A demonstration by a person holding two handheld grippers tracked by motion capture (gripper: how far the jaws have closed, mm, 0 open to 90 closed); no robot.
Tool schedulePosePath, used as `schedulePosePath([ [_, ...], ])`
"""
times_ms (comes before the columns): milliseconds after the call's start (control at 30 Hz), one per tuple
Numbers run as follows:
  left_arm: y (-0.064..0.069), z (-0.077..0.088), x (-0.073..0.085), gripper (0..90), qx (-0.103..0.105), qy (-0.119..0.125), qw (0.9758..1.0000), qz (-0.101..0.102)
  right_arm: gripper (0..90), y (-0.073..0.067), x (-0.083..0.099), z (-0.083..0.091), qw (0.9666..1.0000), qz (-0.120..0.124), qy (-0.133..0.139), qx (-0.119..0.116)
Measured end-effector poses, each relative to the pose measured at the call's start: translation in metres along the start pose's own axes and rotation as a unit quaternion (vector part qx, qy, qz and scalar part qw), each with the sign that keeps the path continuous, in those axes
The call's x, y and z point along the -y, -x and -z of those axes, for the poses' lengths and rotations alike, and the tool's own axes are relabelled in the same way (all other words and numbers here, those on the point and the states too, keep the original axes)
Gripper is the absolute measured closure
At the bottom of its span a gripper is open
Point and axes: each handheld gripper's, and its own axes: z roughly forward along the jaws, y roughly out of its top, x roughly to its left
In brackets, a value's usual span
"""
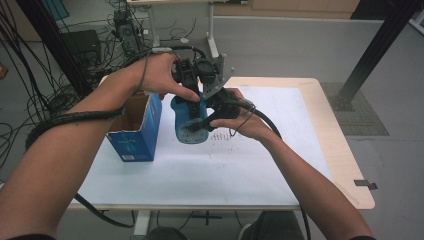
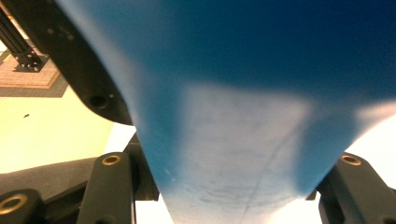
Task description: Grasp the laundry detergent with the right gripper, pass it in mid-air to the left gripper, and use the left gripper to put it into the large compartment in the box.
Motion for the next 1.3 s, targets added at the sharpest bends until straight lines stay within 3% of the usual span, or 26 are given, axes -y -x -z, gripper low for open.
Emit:
schedulePosePath([
  [1300, 0.0032, -0.0037, 0.0027, 34.9, 0.003, -0.008, 0.9999, 0.006, 41.8, -0.0024, 0.004, -0.0046, 0.9999, -0.001, 0.007, -0.008],
])
